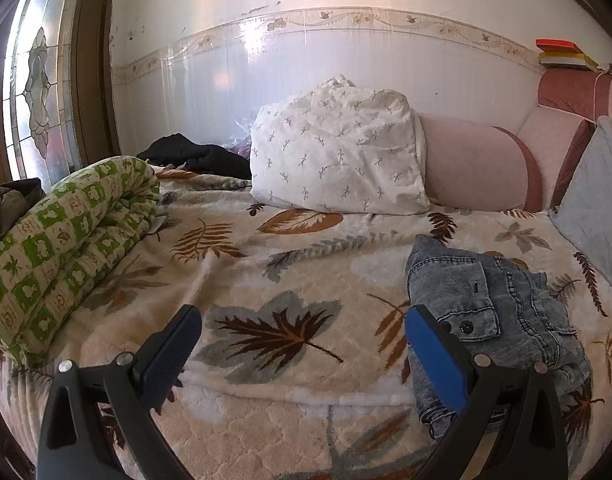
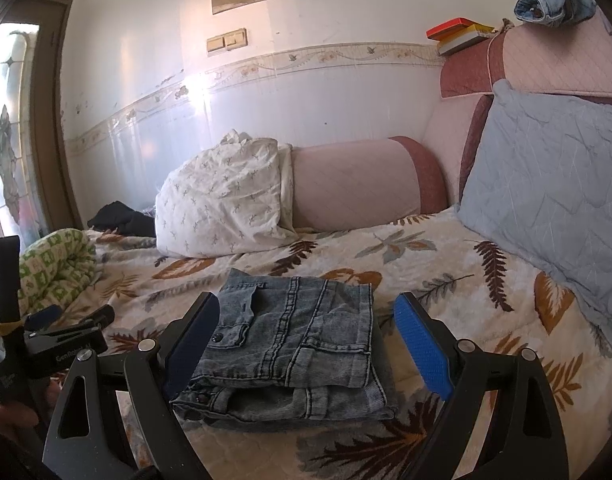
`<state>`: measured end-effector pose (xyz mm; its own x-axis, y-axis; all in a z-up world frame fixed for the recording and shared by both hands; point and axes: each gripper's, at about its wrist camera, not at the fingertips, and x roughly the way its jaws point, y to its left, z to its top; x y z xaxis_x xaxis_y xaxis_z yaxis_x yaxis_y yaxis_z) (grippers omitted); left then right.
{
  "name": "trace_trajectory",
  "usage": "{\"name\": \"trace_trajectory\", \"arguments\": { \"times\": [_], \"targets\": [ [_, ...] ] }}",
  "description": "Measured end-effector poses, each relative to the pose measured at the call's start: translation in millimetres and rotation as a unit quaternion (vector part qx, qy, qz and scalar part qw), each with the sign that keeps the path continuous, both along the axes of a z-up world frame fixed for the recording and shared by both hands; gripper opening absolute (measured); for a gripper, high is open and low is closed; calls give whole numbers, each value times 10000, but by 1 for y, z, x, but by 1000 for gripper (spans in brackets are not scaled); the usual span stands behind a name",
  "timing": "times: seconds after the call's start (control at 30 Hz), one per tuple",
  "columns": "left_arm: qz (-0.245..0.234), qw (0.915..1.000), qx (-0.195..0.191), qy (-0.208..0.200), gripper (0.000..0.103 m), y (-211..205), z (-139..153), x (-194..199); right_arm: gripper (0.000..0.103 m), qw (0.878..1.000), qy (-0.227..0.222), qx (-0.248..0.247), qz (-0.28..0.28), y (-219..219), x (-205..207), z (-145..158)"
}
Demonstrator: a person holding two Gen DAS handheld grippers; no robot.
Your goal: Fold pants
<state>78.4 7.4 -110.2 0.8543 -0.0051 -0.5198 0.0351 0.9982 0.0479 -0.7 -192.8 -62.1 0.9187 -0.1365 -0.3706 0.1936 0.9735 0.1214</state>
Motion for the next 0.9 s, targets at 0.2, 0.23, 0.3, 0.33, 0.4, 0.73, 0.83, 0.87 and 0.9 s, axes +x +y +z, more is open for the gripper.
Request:
{"name": "trace_trajectory", "arguments": {
  "times": [0.2, 0.23, 0.3, 0.33, 0.4, 0.73, 0.83, 0.87, 0.9],
  "targets": [
    [16, 10000, -3, 18, 103, -1, -1, -1, 90, 10000, -4, -41, 20, 1, 0, 0],
    [5, 10000, -28, 26, 103, -1, -1, -1, 90, 10000, 3, -44, 30, 1, 1, 0],
    [-4, 10000, -51, 15, 103, -1, 0, -2, 90, 10000, 3, -44, 35, 1, 1, -1],
    [-3, 10000, -44, 18, 103, -1, -1, -2, 90, 10000, 13, -50, 33, 1, 1, -1],
    [-14, 10000, -83, 47, 103, -1, -1, -2, 90, 10000, 64, -37, 29, 1, 3, -2],
    [-34, 9999, -106, 29, 103, 1, 2, -2, 90, 9998, 179, -67, -13, 2, 5, -7],
    [-43, 9999, -104, 27, 103, 1, 2, -2, 90, 9998, 164, -107, -2, 4, 5, -7],
    [-50, 9999, -108, 37, 103, 0, 2, -2, 90, 9998, 163, -105, 4, 4, 5, -7],
    [-43, 9999, -105, 33, 103, 0, 2, -3, 90, 9998, 158, -113, 10, 4, 5, -6]
  ]
}}
